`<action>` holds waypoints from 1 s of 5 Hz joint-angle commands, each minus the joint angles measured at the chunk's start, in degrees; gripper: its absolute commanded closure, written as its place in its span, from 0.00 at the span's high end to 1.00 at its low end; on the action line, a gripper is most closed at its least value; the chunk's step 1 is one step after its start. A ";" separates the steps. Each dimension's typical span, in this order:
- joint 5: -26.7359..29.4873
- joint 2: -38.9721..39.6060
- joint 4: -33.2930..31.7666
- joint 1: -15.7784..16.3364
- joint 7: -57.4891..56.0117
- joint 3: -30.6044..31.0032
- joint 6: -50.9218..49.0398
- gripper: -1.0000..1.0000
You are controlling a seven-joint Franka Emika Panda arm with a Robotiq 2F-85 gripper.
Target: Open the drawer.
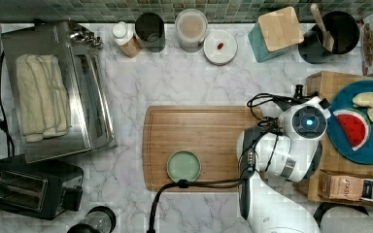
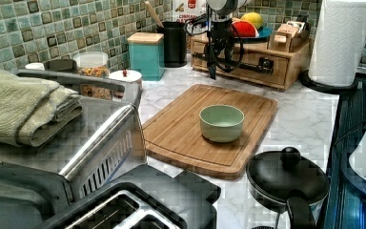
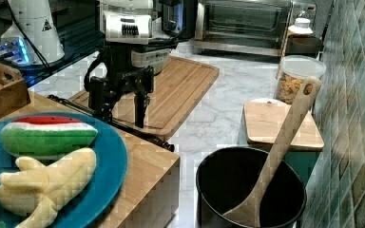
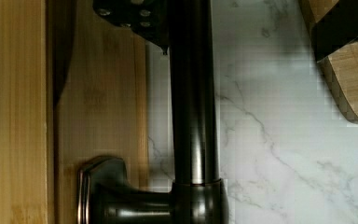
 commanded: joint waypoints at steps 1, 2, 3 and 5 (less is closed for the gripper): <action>11.16 0.04 1.41 -5.38 -16.11 6.55 -12.92 1.00; 14.41 -0.75 -1.01 -0.62 -10.44 7.32 -11.21 1.00; 16.10 -1.94 -3.13 4.54 -1.42 8.38 -9.93 1.00; 14.46 -2.62 -3.66 10.80 10.91 11.68 -9.21 1.00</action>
